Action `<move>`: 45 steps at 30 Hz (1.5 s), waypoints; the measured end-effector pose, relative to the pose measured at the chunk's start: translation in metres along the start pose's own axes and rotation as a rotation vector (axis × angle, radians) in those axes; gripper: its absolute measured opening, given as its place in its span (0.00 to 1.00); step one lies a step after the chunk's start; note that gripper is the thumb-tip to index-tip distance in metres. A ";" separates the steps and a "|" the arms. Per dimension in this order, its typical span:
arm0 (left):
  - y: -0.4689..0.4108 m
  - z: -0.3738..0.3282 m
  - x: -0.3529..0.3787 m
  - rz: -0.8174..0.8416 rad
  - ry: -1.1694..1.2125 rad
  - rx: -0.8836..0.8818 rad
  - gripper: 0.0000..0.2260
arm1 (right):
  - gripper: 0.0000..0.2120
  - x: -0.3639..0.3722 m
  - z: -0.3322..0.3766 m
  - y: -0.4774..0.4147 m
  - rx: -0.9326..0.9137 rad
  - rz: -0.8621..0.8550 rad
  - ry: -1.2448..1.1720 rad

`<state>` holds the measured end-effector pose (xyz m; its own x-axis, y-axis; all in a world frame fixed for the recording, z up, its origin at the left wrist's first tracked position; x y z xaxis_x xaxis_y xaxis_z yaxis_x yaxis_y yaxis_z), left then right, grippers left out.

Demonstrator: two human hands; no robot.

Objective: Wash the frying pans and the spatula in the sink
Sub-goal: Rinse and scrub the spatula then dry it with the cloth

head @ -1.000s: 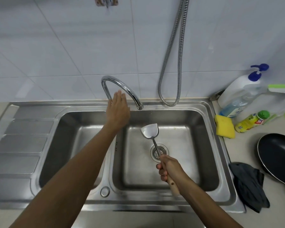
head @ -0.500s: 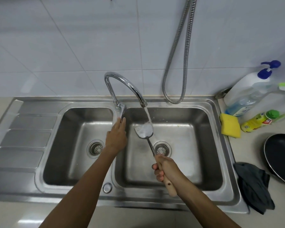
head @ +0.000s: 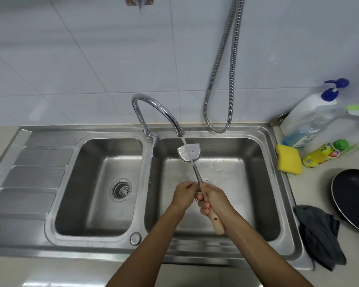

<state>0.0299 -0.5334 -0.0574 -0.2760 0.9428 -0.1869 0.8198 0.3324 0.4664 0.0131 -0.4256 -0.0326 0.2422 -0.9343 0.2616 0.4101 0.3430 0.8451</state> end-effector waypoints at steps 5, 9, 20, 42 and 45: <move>0.001 0.001 0.007 -0.009 0.124 -0.084 0.09 | 0.13 -0.003 0.010 -0.003 0.021 0.027 -0.069; -0.001 0.005 0.002 -0.040 0.197 -0.113 0.08 | 0.11 0.001 0.015 -0.004 0.042 0.042 -0.072; 0.004 0.016 -0.010 -0.045 0.298 -0.163 0.10 | 0.08 -0.003 -0.004 0.003 0.074 0.033 0.009; 0.043 0.015 0.034 0.085 0.247 -0.133 0.09 | 0.25 -0.052 -0.028 0.060 -0.673 -0.562 1.246; 0.045 0.017 0.035 0.067 0.248 -0.123 0.08 | 0.26 -0.051 -0.030 0.064 -0.726 -0.581 1.285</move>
<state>0.0656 -0.4858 -0.0577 -0.3500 0.9349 0.0582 0.7777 0.2554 0.5745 0.0536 -0.3528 -0.0056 0.3061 -0.3772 -0.8741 0.9318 0.3068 0.1939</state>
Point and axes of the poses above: each hand's wrist, its own y-axis away from the middle knuckle, its own x-axis out of the palm, z = x × y, the point moved 8 cm from there along -y, towards the middle knuckle, and after that the axes turned 10 degrees about x, right-handed, at the moved point
